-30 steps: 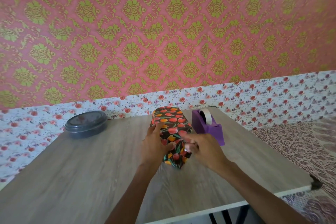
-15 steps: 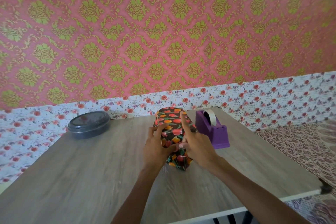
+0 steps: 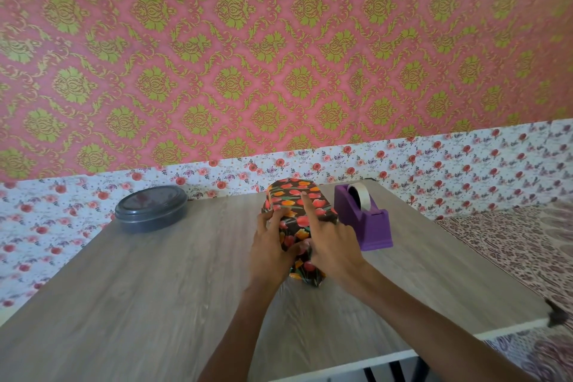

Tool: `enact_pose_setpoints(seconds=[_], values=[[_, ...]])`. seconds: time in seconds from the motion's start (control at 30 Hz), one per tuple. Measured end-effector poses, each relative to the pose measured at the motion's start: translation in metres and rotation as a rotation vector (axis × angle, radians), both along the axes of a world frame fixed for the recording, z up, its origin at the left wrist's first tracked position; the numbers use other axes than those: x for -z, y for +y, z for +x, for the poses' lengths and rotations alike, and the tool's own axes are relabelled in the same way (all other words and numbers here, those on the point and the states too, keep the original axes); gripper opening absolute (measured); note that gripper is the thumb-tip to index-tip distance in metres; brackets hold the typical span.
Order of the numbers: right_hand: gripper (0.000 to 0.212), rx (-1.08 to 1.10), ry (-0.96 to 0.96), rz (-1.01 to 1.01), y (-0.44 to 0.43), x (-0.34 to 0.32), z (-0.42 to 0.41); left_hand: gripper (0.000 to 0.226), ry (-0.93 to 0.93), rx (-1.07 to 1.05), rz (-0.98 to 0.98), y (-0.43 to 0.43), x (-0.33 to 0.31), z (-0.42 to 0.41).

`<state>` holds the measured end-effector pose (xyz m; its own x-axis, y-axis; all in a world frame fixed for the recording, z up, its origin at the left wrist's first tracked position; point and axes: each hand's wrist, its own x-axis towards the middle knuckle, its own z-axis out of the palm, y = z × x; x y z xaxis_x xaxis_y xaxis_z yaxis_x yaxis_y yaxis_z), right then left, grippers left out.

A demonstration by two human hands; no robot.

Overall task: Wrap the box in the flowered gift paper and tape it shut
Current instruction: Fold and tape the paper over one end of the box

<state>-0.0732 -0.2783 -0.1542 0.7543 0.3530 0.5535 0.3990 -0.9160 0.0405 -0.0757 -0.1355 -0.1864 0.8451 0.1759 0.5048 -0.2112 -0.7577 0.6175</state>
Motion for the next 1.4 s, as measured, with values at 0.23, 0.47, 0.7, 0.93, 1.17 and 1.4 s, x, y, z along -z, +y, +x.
enact_pose_setpoints(seconds=[0.23, 0.47, 0.7, 0.93, 1.17, 1.4], values=[[0.097, 0.031, 0.014, -0.037, 0.003, 0.007, 0.003, 0.075, 0.02, -0.035, 0.06, 0.0, 0.001, 0.001], [0.086, 0.164, -0.029, 0.093, -0.015, 0.008, 0.01, 0.071, 0.04, -0.058, 0.09, 0.004, -0.004, 0.002], [0.083, 0.062, 0.032, 0.246, -0.013, 0.019, 0.016, 0.073, 0.071, -0.045, 0.089, 0.003, -0.006, 0.0], [0.088, -0.029, 0.106, 0.312, -0.027, 0.02, 0.02, 0.085, 0.059, -0.113, -0.005, -0.012, -0.015, -0.004], [0.08, -0.186, 0.362, 0.731, -0.038, 0.026, 0.028, 0.097, 0.103, -0.115, 0.067, -0.013, -0.014, -0.008], [0.06, -0.278, 0.387, 0.853, -0.029, 0.019, 0.024, 0.074, 0.006, -0.102, -0.263, -0.009, -0.019, -0.017]])
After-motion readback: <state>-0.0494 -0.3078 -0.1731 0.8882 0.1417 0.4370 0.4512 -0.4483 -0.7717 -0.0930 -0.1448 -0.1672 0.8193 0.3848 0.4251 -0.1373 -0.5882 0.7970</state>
